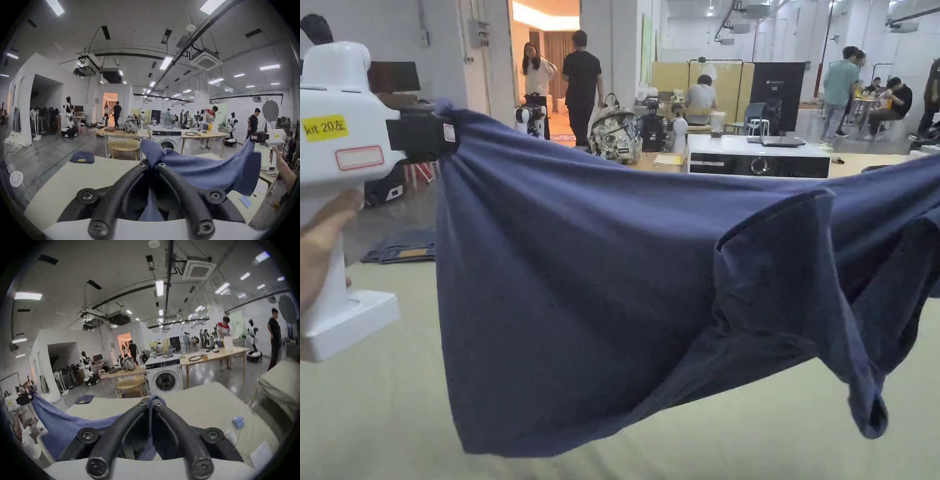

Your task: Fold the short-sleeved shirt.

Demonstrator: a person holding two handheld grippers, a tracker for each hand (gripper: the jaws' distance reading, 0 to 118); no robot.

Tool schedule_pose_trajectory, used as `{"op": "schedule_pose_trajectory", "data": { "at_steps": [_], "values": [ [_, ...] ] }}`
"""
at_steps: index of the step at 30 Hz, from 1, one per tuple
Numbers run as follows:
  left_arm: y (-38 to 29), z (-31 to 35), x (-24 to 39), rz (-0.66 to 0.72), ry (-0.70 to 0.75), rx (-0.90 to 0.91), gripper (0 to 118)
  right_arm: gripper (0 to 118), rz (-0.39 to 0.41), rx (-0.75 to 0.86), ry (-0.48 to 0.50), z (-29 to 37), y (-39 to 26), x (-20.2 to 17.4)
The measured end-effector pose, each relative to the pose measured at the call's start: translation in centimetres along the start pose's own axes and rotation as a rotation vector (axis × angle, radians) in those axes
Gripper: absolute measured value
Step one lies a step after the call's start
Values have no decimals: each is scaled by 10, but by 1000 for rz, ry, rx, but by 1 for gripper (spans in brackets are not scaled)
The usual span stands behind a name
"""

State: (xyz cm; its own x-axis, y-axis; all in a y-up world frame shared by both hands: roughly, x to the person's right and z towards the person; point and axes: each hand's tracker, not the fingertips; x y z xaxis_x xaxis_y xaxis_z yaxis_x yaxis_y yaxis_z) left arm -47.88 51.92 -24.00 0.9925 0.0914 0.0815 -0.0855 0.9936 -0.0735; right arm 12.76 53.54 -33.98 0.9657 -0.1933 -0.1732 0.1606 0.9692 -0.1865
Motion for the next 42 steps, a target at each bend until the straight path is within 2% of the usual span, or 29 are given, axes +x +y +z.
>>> {"op": "schedule_pose_trajectory", "data": {
  "at_steps": [7,10,13,16,17,19,23,31,36,42],
  "values": [
    [42,-24,-3,13,70,40,0,1,72,23,-24,-34,47,-31],
    [49,-42,-4,-4,94,17,0,1,161,-14,-68,-50,57,-43],
    [45,-57,-8,3,99,15,0,1,157,12,-63,-74,68,-36],
    [48,-75,-11,20,116,3,0,1,155,18,-118,-89,80,-38],
    [54,-94,-34,24,115,4,0,1,170,26,-128,-95,85,-38],
    [56,-104,-34,25,121,16,0,1,190,25,-146,-109,94,-39],
    [60,-115,-19,11,153,47,0,1,195,26,-146,-137,104,-43],
    [61,-148,-30,-23,163,29,0,1,201,40,-143,-171,108,-52],
    [42,-159,-39,-11,155,8,0,1,187,20,-135,-184,95,-48],
    [-24,-166,-45,25,118,-79,0,1,197,-61,-100,-196,31,-39]
  ]
}}
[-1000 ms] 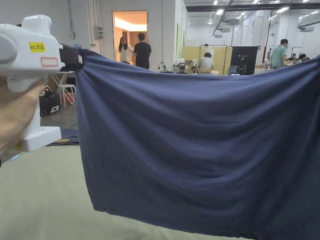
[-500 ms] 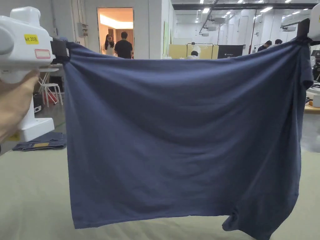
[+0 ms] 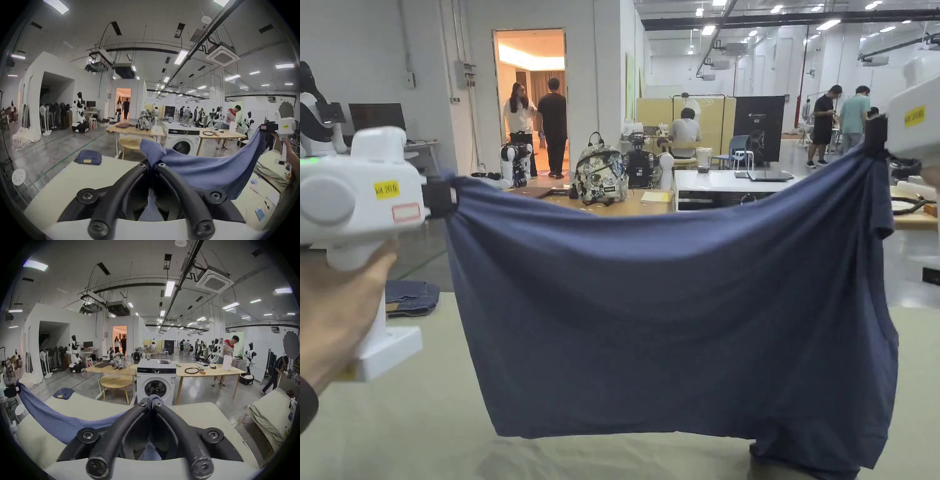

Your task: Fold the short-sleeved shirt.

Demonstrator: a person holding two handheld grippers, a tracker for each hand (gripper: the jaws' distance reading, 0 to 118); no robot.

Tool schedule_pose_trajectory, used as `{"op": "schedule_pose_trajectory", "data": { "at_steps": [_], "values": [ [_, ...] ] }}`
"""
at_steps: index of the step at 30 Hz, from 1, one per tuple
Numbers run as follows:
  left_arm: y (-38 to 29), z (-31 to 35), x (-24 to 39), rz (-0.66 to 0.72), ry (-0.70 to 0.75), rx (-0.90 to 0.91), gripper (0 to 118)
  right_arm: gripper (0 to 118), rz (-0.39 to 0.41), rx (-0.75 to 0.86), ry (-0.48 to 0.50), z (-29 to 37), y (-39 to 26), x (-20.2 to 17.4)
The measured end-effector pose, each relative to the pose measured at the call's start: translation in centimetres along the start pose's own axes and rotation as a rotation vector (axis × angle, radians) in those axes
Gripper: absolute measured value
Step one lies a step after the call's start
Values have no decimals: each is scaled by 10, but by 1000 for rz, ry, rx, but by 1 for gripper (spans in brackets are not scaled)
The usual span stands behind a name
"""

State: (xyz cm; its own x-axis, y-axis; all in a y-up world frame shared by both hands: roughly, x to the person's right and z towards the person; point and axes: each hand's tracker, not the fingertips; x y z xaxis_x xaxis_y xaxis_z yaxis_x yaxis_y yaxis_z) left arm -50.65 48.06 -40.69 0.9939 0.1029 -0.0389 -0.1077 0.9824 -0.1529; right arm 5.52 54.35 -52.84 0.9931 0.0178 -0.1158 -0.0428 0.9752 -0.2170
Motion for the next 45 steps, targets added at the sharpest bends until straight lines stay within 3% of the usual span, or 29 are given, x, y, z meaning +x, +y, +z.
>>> {"op": "schedule_pose_trajectory", "data": {
  "at_steps": [6,9,12,15,16,18,19,21,22,24,28,29,30,34,36,41,44,45],
  "values": [
    [-76,28,6,16,-63,-114,0,1,12,-64,62,21,-75,4],
    [-105,59,2,34,-78,-85,0,1,14,-59,95,55,-110,11],
    [-148,108,0,11,-45,-52,0,1,-55,-49,154,102,-158,25],
    [-196,177,16,18,-48,-58,0,1,-176,-50,175,163,-221,38],
    [-216,200,16,76,-45,-105,0,1,-224,-20,140,187,-249,40],
    [-250,243,17,114,-37,-97,0,1,-215,-44,117,221,-296,43],
    [-267,263,21,121,-8,-102,0,1,-251,-66,70,242,-324,43],
    [-296,289,25,146,44,-175,0,1,-310,-117,73,272,-367,45],
    [-312,302,26,158,54,-189,0,1,-328,-174,5,282,-387,42],
    [-337,310,21,207,72,-258,0,1,-370,-261,2,301,-428,43],
    [-385,315,11,287,81,-374,0,2,-351,-432,-47,318,-491,44],
    [-391,314,11,273,84,-379,2,8,-349,-433,-45,322,-500,44],
    [-397,313,12,269,92,-419,19,34,-348,-441,-50,321,-512,49],
    [-403,305,8,241,98,-435,54,72,-315,-473,-43,324,-528,45],
    [-409,304,-5,181,120,-465,58,71,-240,-493,-102,324,-532,43],
    [-380,312,9,166,65,-368,58,71,-193,-381,-122,345,-503,36],
    [-342,310,29,142,31,-265,57,70,-203,-223,-64,343,-455,20],
    [-328,309,35,129,14,-212,57,62,-183,-183,-33,339,-439,13]
  ]
}}
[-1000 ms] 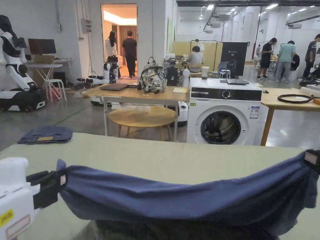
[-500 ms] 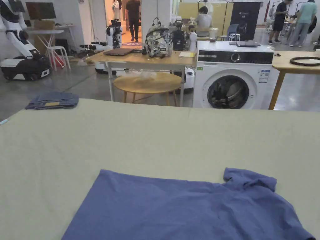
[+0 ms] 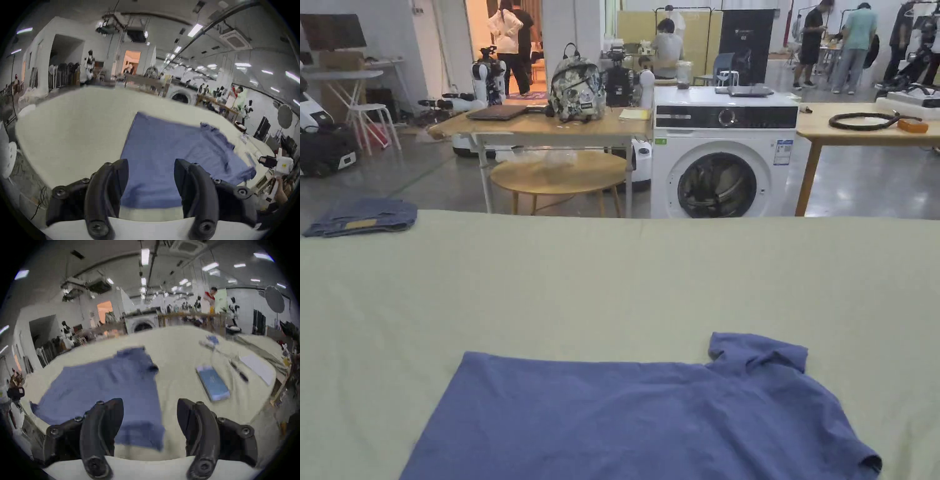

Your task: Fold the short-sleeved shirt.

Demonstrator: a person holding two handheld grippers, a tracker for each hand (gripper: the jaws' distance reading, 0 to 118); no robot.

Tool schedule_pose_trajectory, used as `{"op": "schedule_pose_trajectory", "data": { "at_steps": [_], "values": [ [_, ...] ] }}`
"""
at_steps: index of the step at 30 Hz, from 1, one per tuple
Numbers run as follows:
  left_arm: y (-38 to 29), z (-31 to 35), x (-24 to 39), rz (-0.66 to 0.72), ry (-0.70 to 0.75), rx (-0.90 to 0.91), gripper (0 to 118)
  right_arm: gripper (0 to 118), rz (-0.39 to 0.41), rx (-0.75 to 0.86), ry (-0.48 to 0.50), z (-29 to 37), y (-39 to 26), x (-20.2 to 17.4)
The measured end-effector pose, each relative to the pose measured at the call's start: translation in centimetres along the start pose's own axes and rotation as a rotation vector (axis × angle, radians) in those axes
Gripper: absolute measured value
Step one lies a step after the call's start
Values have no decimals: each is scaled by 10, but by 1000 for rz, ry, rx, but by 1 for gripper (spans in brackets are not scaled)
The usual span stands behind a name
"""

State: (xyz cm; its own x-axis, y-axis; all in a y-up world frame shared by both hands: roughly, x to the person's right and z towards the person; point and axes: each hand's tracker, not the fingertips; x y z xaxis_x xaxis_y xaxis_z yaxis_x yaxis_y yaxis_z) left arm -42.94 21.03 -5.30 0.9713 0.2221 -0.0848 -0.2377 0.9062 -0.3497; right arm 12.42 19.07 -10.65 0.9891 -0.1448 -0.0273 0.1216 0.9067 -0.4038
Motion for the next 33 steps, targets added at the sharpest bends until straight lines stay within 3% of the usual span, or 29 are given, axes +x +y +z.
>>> {"op": "schedule_pose_trajectory", "data": {
  "at_steps": [2,3,4,5,6,8,10,12,15,18,19,20,21,29,30,33],
  "values": [
    [29,5,19,-38,-80,74,56,46,64,43,57,-2,33,-22],
    [43,6,32,-80,-90,115,42,37,90,67,80,-4,46,-32],
    [56,7,43,-113,-84,151,16,23,119,88,107,-7,57,-41],
    [65,10,53,-136,-86,184,0,6,136,106,123,-10,65,-49],
    [72,12,59,-145,-111,223,0,0,142,120,152,-14,70,-55],
    [81,11,66,-136,-184,248,0,0,157,126,202,-21,76,-65],
    [83,8,74,-119,-123,274,0,0,171,116,161,-27,74,-73],
    [81,5,72,-127,-149,205,0,0,171,85,206,-30,74,-74],
    [77,7,65,-122,-125,190,3,0,184,86,184,-31,68,-76],
    [70,6,39,-102,-53,139,23,0,177,69,183,-32,62,-70],
    [66,5,28,-83,-45,118,42,0,170,56,187,-32,59,-68],
    [62,3,16,-69,-40,77,54,0,164,44,189,-31,56,-65],
    [55,0,0,-46,-41,7,56,0,160,34,186,-31,51,-62],
    [-29,-30,-68,73,27,-312,56,0,94,-98,147,-34,25,-39],
    [-33,-37,-51,108,22,-341,51,0,91,-104,143,-34,24,-37],
    [-62,-66,-63,186,51,-440,12,0,95,-111,130,-29,23,-32]
  ]
}}
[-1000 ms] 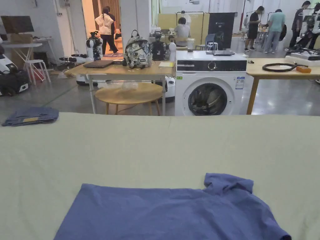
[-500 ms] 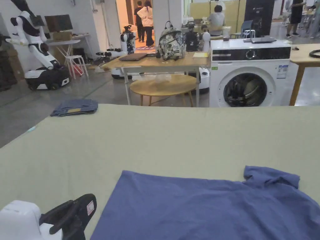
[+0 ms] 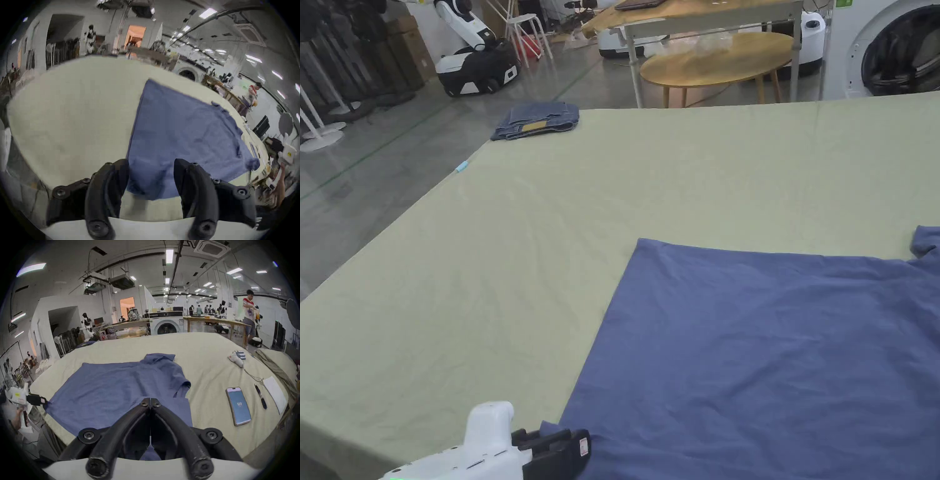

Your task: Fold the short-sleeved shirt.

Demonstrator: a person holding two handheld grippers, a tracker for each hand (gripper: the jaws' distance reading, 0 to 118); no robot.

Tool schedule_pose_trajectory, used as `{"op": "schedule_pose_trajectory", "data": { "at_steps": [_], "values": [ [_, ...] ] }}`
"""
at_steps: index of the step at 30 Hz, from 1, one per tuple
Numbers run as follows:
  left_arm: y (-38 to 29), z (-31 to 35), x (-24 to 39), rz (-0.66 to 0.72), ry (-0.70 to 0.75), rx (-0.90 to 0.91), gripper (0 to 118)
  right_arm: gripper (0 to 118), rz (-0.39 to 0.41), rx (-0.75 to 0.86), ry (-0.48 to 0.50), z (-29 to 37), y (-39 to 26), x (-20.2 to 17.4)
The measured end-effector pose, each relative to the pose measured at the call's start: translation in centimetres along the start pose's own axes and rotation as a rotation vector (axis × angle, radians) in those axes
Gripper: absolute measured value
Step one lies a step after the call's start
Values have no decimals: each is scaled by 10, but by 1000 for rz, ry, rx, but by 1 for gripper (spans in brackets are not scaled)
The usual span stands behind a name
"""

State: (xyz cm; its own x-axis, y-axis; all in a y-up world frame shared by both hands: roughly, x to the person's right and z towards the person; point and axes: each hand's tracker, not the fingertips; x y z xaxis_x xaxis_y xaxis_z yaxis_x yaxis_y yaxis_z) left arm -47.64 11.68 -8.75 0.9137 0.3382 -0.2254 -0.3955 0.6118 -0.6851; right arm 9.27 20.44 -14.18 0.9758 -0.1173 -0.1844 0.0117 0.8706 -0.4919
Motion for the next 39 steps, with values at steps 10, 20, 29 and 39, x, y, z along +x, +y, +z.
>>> {"op": "schedule_pose_trajectory", "data": {
  "at_steps": [10,20,29,39],
  "values": [
    [-4,-18,8,-191,124,-34,3,71,-144,-46,-198,29,-24,33],
    [-6,-14,17,-158,143,-27,3,61,-258,-200,-169,5,-89,63],
    [-2,-6,18,-27,84,-21,3,3,-236,-226,-146,-8,-99,50],
    [103,2,55,-128,-16,180,2,3,-171,-107,-31,-65,9,66]
  ]
}}
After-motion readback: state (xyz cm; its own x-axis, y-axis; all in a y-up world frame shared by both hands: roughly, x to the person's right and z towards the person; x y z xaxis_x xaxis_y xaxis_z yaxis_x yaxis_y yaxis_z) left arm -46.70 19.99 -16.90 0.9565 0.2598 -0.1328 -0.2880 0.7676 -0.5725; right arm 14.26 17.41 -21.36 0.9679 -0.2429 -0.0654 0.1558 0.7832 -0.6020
